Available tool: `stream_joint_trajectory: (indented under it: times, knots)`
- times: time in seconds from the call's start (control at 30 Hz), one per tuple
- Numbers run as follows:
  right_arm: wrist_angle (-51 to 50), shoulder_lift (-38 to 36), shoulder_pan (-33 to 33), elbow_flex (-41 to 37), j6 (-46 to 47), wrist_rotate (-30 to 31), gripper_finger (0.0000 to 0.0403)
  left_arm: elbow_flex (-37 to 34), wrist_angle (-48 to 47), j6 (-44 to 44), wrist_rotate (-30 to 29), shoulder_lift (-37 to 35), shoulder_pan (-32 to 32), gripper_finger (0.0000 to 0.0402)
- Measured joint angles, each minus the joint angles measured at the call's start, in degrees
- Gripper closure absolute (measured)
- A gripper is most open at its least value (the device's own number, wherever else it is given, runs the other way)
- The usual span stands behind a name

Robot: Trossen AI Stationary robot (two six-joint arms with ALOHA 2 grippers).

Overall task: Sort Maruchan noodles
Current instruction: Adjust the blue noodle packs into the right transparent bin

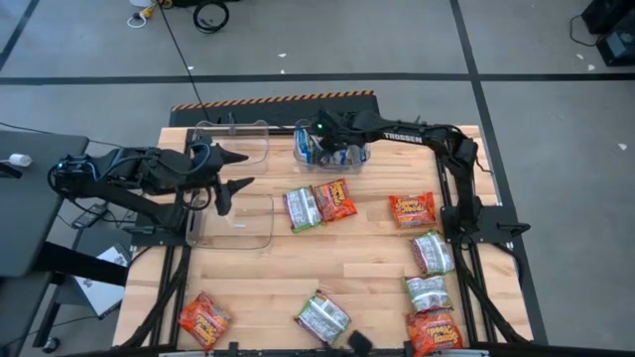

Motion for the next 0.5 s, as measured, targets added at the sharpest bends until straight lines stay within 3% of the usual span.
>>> stream_joint_trajectory:
  times: [0.07, 0.17, 0.3, 0.37, 0.5]
  knots:
    - [4.62, 0.85, 0.00, 0.16, -2.22, -3.20, 0.0307, 0.00, 0.04, -0.10, -0.06, -0.01, 0.00, 0.0130]
    - [5.48, 2.70, -0.41, 0.01, -3.67, -2.96, 0.0307, 0.00, 0.00, -1.32, -0.07, -0.01, 0.00, 0.0130]
    - [4.08, 4.98, -1.79, -0.35, -9.09, -7.24, 0.0307, -0.02, -0.17, -2.29, -0.06, -0.01, -0.02, 0.0130]
    - [2.36, 5.74, -2.14, -0.49, -10.94, -3.44, 0.0307, -0.02, -0.38, -2.96, 0.08, -0.01, -0.02, 0.0130]
    - [2.44, 5.97, -2.14, -0.43, -8.76, 10.81, 0.0307, -0.02, -0.71, -3.31, 0.12, -0.01, -0.02, 0.0130]
